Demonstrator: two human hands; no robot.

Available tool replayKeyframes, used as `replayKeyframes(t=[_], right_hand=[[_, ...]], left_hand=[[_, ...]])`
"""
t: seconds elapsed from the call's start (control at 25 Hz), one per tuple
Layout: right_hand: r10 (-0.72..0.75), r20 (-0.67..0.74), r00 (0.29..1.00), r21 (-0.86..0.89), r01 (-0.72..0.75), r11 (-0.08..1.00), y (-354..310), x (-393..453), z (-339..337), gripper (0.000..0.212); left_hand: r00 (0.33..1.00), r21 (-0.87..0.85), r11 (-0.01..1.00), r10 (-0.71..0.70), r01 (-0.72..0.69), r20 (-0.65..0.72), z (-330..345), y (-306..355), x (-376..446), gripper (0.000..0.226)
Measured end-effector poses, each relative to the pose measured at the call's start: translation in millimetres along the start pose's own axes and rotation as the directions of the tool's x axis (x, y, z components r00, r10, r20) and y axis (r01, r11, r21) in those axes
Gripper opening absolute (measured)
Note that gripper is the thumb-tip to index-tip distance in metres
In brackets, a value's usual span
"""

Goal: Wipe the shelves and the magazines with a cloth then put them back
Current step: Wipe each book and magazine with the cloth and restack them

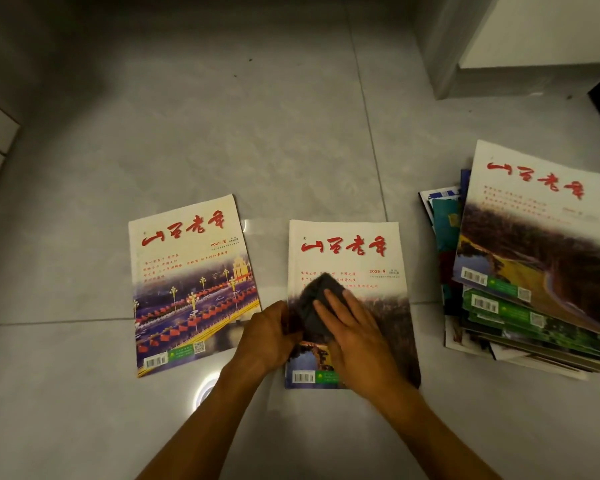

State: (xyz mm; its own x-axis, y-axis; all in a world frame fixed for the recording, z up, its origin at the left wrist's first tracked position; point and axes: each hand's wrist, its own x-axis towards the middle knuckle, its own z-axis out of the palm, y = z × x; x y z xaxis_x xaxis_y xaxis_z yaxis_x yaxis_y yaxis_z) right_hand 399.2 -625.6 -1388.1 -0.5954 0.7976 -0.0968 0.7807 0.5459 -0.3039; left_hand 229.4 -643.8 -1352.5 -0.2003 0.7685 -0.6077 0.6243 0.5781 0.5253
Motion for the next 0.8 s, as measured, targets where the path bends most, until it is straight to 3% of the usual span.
replayKeyframes(t=[0.08, 0.2, 0.4, 0.52, 0.6, 0.68, 0.72, 0.8], right_hand=[[0.046, -0.035, 0.998, 0.114, -0.041, 0.993, 25, 56, -13, 0.063], [0.289, -0.065, 0.955, 0.181, -0.274, 0.945, 71, 104, -31, 0.054], [0.349, -0.106, 0.931, 0.195, -0.325, 0.926, 59, 9, -12, 0.057], [0.205, -0.091, 0.975, 0.105, -0.195, 0.975, 9, -68, 9, 0.071], [0.019, 0.070, 0.997, 0.124, -0.028, 0.992, -19, -82, 18, 0.086], [-0.061, 0.089, 0.994, 0.094, 0.052, 0.994, -22, -66, 12, 0.082], [-0.017, 0.062, 0.998, 0.143, 0.008, 0.990, -19, -50, 5, 0.071], [0.247, 0.025, 0.969, 0.412, -0.235, 0.880, -4, -11, -15, 0.054]], left_hand=[[1.000, -0.042, 0.999, 0.009, -0.010, -0.005, 1, -1, 0, 0.036], [1.000, -0.081, 0.997, 0.010, -0.009, 0.006, 3, -5, 0, 0.039], [1.000, -0.084, 0.996, 0.016, -0.018, -0.026, 4, -9, 3, 0.039], [0.998, -0.086, 0.996, 0.010, -0.016, -0.060, 5, -9, 3, 0.039], [0.998, -0.072, 0.997, 0.010, -0.014, -0.056, 7, -9, 0, 0.043], [0.999, -0.067, 0.997, 0.030, -0.031, -0.021, 9, -11, -6, 0.044], [0.999, -0.114, 0.993, 0.035, -0.035, -0.005, 10, -14, -8, 0.038], [1.000, -0.294, 0.956, 0.013, -0.008, 0.016, 12, -16, -17, 0.017]])
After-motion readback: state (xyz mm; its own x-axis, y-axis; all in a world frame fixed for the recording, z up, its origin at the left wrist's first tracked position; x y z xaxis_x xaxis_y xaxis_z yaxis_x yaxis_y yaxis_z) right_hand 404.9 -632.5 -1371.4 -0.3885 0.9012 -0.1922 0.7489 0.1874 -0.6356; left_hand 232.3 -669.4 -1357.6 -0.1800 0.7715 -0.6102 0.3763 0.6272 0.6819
